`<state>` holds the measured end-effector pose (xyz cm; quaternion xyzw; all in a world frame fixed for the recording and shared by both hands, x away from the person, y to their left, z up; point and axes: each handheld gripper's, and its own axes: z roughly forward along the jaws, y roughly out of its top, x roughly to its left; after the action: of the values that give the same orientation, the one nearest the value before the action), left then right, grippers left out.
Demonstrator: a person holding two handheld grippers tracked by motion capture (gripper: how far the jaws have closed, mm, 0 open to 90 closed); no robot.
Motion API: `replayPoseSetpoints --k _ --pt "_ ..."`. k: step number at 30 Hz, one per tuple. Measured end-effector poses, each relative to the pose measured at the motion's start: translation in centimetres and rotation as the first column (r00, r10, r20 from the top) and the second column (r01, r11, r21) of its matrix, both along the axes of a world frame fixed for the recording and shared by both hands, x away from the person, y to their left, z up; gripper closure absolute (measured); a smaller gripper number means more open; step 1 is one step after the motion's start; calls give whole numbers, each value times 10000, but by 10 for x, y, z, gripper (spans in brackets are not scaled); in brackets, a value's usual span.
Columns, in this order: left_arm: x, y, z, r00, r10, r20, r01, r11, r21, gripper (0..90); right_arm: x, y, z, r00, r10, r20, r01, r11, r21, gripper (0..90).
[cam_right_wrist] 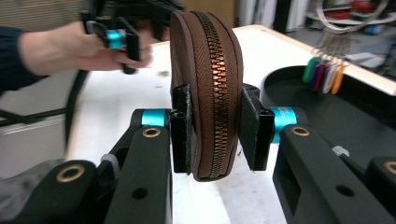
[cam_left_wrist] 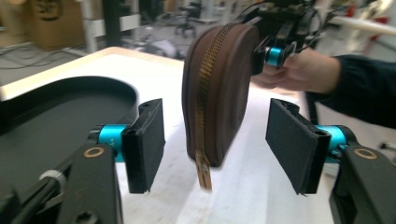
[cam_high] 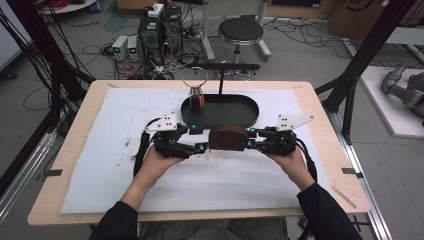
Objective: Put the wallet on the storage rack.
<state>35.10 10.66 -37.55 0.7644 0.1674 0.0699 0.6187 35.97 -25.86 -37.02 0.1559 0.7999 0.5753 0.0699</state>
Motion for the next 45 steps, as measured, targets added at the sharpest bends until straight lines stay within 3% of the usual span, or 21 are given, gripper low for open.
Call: replayPoseSetpoints --k 8,14,20,31,41,45 --pt "-18 23 2 9914 1165 595 -1201 9909 604 337 8 4 -2 9924 -1221 182 1225 9922 -226 693" --pt "-31 37 0 9814 1731 829 -1796 9806 789 332 17 7 -5 9759 -2154 345 2166 9757 -339 693" --pt "-44 48 -4 9708 2200 956 -2275 9708 762 327 27 10 -5 9572 -2869 373 2882 9569 -353 693" --pt "-53 57 -19 9499 2926 1099 -3005 9517 637 327 50 27 -6 9376 -3450 430 3469 9364 -526 692" --pt "-55 52 -22 9525 2829 1129 -2921 9534 753 327 75 44 -17 9165 -3992 244 4000 9140 -685 691" --pt "-54 51 -24 9544 2781 1082 -2870 9548 769 327 82 47 -27 9147 -4040 95 4036 9120 -736 692"
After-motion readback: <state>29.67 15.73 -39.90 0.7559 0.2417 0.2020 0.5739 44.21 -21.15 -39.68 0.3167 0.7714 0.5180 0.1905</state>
